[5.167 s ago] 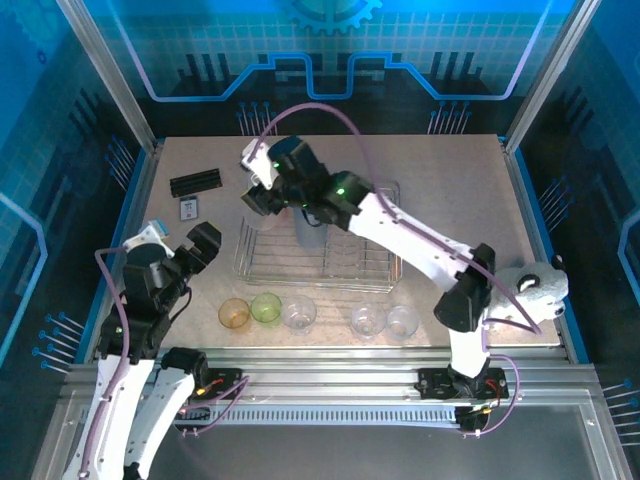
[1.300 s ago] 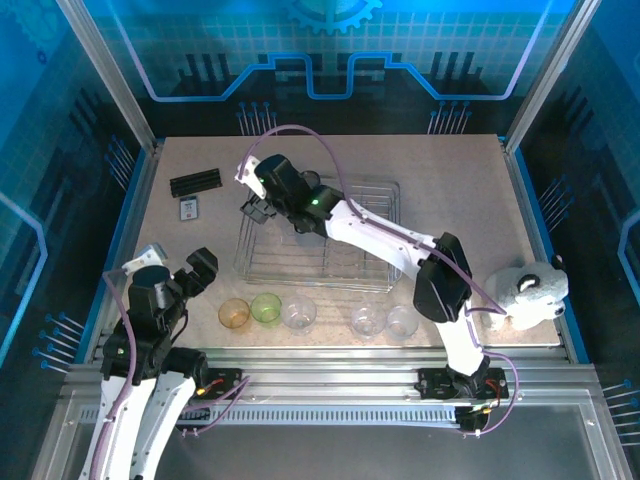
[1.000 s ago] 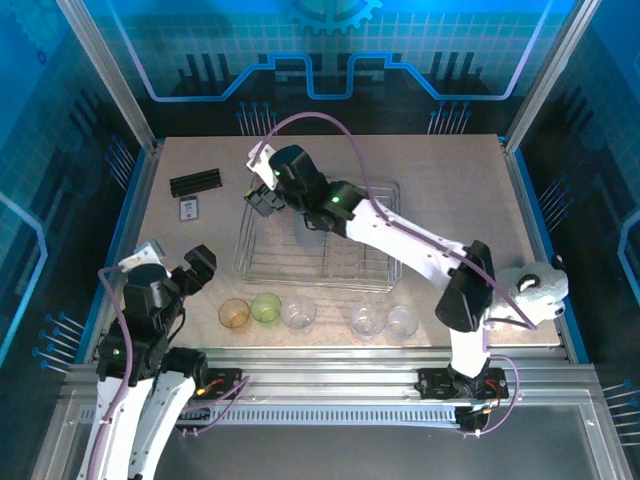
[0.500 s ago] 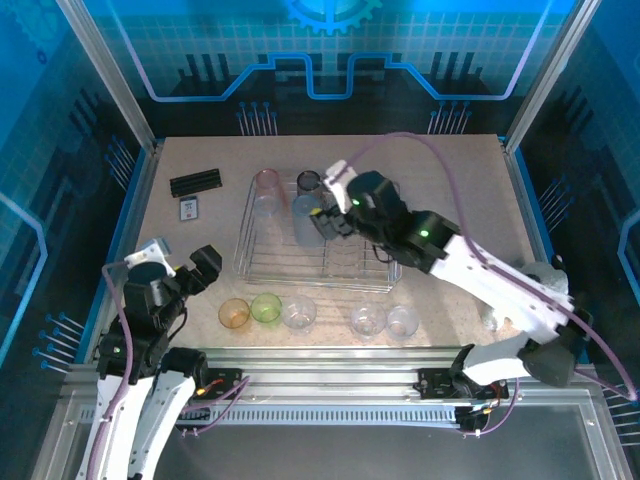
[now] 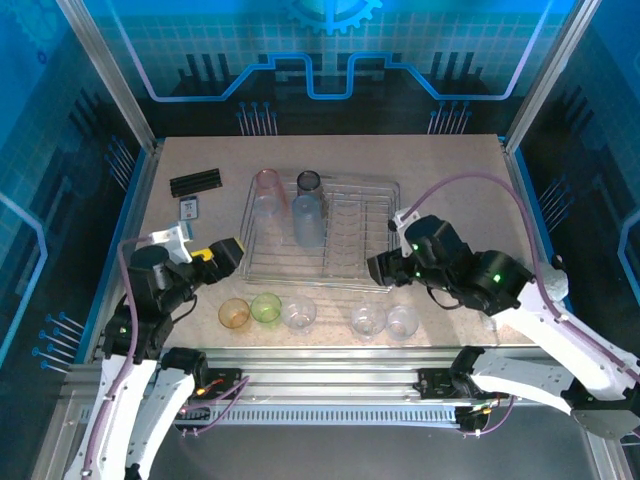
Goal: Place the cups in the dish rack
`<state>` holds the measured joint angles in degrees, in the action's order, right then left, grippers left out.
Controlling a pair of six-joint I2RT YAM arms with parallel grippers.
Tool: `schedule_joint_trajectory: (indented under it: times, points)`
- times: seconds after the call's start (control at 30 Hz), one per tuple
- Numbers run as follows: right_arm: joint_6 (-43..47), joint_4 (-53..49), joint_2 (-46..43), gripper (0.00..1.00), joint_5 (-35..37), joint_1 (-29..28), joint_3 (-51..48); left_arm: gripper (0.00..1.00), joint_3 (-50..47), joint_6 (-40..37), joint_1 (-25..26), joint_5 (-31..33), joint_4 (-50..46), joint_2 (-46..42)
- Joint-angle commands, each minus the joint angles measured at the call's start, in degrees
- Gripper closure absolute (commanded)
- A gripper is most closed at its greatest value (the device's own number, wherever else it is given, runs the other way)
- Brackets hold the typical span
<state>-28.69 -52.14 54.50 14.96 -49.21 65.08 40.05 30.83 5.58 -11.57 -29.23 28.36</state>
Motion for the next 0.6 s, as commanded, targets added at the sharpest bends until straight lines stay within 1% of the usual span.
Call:
schedule_joint_trajectory:
  times: [0.0, 0.17, 0.33, 0.43, 0.57]
  points:
    - [-10.78, -7.89, -0.37, 0.31, -4.63, -3.43, -3.52, 0.01, 0.64, -1.97, -0.22, -4.05, 4.17, 0.29]
    - [-19.8, -7.79, 1.51, 0.34, -4.03, -11.33, -7.47, 0.01, 0.12, -1.69, -0.22, -4.65, 5.44, 1.16]
    - [-22.64, -5.88, 6.93, 0.35, -1.37, -17.26, -7.31, 0.01, -0.81, -1.3, -0.14, -3.53, 6.2, 0.91]
    - [-22.09, -6.13, 11.57, 0.38, -0.28, -18.31, -5.62, 0.01, -1.41, -1.04, -0.16, -2.01, 6.42, 0.46]
    - [-20.65, -6.04, 17.52, 0.41, -1.32, -18.57, -3.84, 0.01, -2.15, -1.02, -0.18, -0.65, 6.3, -0.3]
